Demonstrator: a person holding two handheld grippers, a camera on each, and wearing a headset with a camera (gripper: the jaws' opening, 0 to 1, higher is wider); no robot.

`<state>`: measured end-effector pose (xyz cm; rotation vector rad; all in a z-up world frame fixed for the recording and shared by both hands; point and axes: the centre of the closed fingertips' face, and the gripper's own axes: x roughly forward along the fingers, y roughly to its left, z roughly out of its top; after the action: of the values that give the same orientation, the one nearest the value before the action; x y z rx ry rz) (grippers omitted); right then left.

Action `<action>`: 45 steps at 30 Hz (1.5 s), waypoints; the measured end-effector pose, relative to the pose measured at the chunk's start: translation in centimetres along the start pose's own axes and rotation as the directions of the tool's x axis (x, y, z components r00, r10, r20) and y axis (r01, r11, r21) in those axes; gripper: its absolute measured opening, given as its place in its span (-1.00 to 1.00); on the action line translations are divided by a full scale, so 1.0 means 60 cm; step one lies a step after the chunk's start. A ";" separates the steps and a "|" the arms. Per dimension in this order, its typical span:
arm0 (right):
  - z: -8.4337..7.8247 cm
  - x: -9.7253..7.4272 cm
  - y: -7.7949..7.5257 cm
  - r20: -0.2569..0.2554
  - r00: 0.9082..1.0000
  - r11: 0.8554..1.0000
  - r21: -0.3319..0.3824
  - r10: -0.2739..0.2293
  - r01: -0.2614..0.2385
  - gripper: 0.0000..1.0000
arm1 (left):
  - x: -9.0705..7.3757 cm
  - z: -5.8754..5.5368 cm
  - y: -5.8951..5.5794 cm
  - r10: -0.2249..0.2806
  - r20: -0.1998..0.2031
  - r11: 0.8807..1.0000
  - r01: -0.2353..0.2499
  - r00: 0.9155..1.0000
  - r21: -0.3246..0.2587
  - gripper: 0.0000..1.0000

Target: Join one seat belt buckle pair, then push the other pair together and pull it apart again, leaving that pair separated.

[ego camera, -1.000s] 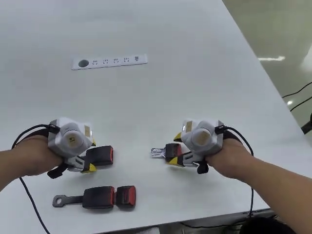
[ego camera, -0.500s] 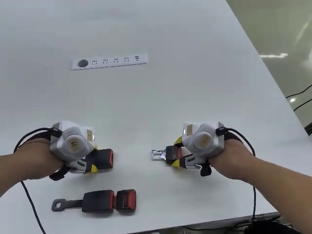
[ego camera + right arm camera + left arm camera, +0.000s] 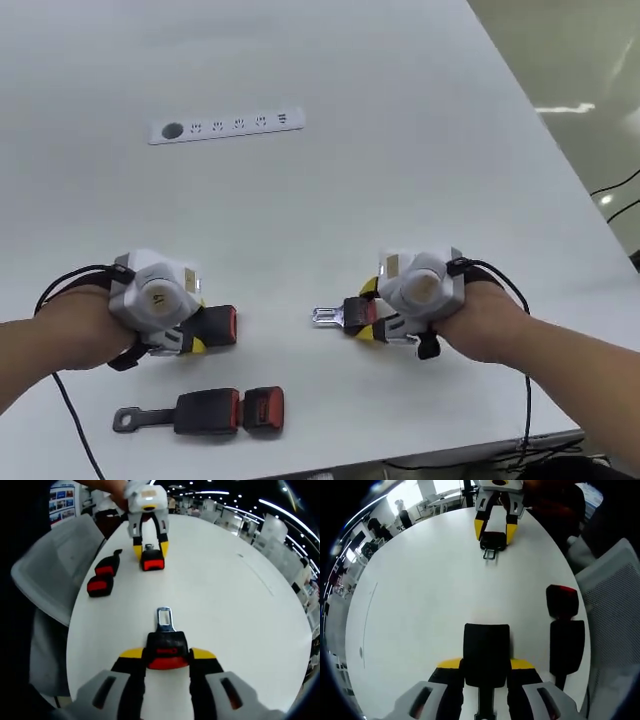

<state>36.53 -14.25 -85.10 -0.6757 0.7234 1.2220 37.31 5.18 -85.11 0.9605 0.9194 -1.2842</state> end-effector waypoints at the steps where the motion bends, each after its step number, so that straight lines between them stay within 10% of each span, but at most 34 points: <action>1: 0.000 0.000 0.000 -0.001 1.000 1.000 0.002 -0.001 0.001 -0.34 | 0.001 -0.001 0.001 -0.002 -0.002 1.000 0.002 1.000 0.001 -0.34; 23: 0.018 0.016 -0.006 -0.017 1.000 1.000 0.008 0.000 0.000 -0.34 | 0.009 -0.009 0.007 -0.013 0.000 1.000 0.013 1.000 0.016 -0.34; 45: 0.123 0.091 0.029 0.008 1.000 1.000 -0.016 0.023 -0.023 -0.34 | 0.008 -0.008 0.005 -0.016 -0.008 1.000 0.016 1.000 0.020 -0.34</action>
<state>36.76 -4.92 -85.09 -0.6764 0.7169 1.2516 37.63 5.45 -85.70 0.9758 0.9230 -1.3062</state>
